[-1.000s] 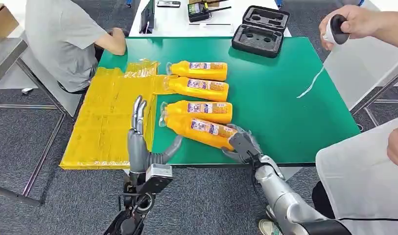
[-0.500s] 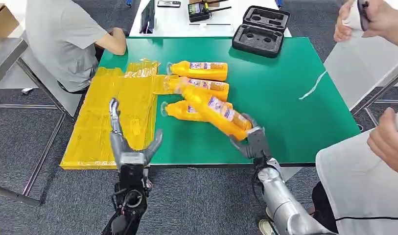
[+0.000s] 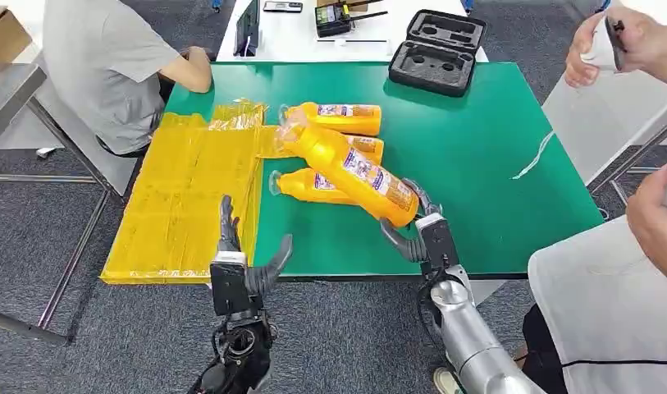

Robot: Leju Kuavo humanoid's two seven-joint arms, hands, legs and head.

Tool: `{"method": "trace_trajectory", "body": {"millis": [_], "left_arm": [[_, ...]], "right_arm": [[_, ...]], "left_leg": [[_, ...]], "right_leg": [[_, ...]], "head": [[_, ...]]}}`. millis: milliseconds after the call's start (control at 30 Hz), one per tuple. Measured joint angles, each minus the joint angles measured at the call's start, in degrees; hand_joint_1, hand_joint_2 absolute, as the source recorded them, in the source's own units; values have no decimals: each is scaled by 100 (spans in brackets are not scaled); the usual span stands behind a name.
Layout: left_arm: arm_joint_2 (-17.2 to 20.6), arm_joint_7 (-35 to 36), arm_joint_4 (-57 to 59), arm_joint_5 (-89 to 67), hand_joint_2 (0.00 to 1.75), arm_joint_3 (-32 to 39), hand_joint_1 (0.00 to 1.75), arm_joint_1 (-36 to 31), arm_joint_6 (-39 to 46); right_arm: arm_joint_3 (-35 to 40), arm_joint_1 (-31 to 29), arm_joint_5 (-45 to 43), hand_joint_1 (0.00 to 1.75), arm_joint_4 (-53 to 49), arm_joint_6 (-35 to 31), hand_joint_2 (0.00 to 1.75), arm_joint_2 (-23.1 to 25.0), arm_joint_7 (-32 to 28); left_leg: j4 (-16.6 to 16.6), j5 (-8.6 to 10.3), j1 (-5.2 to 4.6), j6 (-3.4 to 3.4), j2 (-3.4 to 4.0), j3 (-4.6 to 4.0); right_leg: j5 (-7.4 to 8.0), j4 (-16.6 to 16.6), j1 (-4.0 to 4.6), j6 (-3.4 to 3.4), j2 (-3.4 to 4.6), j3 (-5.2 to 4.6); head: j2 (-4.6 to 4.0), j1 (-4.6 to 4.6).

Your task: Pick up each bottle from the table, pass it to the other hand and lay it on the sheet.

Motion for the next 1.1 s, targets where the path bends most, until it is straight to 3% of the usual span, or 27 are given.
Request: {"method": "trace_trajectory", "body": {"millis": [367,600,1100], "left_arm": [[-35,0,697,1008,175,328,0,-98,-2610],[-155,35,1809,2248,175,476,0,-559,-3948],[-273,2,2515,2458,175,533,0,-864,-4156]], "right_arm": [[410,49,-2,175,-179,343,175,59,0],[716,120,24,175,-341,426,175,92,0],[979,175,13,175,-352,430,175,96,0]], "left_leg": [[0,0,0,0,-1,0],[0,0,0,0,1,1],[0,0,0,0,-1,0]], "right_leg": [[0,0,0,0,0,-1],[0,0,0,0,1,0],[0,0,0,0,-1,0]], "head": [[0,2],[0,0],[0,2]]}}
